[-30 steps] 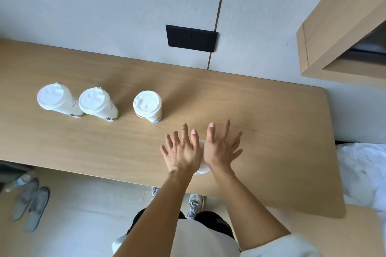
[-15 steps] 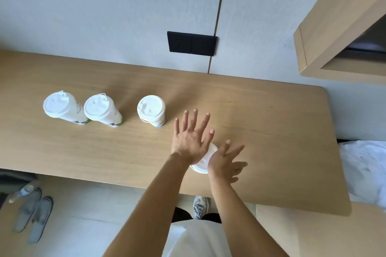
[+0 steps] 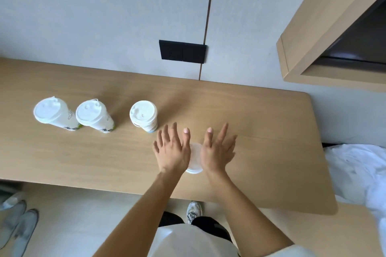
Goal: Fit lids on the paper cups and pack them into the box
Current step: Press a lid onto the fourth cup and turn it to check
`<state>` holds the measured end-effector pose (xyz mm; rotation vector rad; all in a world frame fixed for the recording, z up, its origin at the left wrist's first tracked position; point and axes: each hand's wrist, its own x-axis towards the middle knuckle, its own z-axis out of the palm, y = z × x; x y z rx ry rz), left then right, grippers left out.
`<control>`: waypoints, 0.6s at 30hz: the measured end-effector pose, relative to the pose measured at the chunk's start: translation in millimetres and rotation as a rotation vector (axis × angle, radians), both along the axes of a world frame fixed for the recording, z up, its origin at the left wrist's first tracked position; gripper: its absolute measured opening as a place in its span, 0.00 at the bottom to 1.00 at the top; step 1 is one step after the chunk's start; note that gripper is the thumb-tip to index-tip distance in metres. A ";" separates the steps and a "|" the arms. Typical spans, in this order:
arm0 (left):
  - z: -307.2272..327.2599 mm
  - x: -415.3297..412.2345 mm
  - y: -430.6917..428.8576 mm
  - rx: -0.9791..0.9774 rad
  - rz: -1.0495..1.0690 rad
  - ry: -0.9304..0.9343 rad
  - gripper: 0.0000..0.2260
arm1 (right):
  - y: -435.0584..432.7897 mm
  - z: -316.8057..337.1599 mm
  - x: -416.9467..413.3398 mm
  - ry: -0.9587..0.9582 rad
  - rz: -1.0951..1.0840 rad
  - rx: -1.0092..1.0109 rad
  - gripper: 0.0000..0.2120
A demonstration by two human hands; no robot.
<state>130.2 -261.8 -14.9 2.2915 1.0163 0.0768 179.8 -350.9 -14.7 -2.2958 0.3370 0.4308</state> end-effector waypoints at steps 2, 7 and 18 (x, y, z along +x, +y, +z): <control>-9.9 -6.0 -6.7 -0.049 0.033 0.079 0.31 | 5.9 -6.0 7.5 -0.035 0.123 -0.048 0.34; -27.0 -6.8 -13.4 -0.124 0.131 0.107 0.38 | 12.7 -26.7 11.1 -0.006 0.166 -0.105 0.32; -20.9 1.5 7.3 0.033 -0.190 0.140 0.39 | 13.3 -28.0 -2.8 0.063 -0.113 -0.018 0.32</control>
